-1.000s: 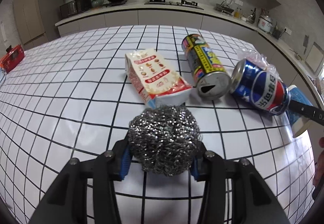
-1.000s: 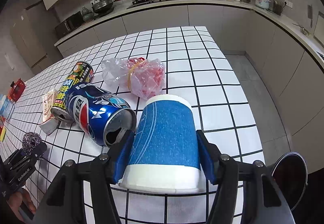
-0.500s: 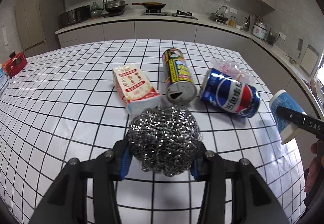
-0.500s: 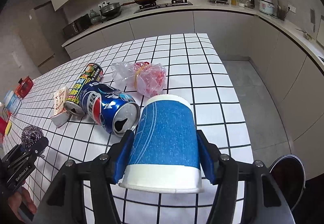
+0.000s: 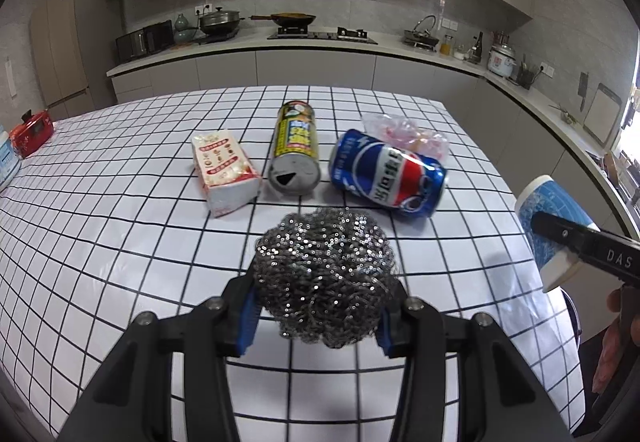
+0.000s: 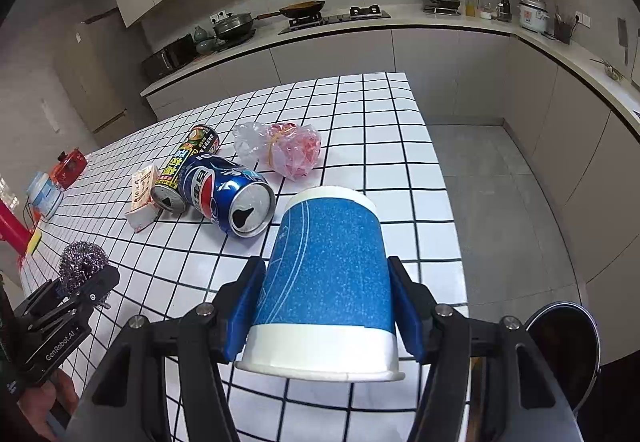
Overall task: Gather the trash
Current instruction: 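Carry the blue cup and steel wool over the bin and release both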
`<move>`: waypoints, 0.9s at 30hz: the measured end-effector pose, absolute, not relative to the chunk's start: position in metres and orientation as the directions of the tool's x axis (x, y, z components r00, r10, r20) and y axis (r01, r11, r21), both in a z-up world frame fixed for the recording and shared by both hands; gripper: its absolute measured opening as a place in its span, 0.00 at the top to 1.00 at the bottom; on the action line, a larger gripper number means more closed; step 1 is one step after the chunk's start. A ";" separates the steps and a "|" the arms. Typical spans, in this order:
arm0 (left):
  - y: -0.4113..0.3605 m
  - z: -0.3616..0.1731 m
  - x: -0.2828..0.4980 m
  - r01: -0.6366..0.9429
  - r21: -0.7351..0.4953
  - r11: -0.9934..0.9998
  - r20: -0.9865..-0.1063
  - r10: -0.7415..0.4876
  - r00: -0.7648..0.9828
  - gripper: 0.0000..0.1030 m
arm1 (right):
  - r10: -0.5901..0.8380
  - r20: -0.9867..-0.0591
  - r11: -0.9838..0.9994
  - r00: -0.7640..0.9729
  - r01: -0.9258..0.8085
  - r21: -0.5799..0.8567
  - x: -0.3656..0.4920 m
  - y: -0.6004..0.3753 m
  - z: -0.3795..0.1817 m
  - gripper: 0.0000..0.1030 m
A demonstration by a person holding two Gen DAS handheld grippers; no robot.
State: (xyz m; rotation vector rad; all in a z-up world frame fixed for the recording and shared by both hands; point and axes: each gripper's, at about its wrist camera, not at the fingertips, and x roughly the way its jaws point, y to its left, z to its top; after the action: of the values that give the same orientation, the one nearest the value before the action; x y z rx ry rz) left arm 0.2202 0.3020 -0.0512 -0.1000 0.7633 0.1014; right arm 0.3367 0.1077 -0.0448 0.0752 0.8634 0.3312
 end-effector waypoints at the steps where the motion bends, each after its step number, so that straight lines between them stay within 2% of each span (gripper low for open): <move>1: 0.297 -0.050 0.219 -0.127 -0.054 0.990 -0.694 0.054 0.718 0.54 | 0.320 -0.731 0.945 0.603 -0.257 0.202 0.334 0.103 -0.044 0.39; 15: 0.215 -0.042 0.205 -0.072 -0.058 0.996 -0.680 0.014 0.733 0.54 | 0.326 -0.709 0.945 0.625 -0.243 0.221 0.306 0.021 -0.035 0.39; 27: 0.091 -0.049 0.205 0.041 -0.083 0.996 -0.685 -0.087 0.723 0.54 | 0.233 -0.730 0.972 0.642 -0.126 0.200 0.288 -0.110 -0.042 0.39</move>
State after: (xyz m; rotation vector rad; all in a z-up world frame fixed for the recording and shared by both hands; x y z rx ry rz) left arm 0.2052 0.0908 -0.0487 -0.0639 0.7591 -0.0704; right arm 0.2881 -0.1101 -0.0423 0.1351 0.8496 0.2052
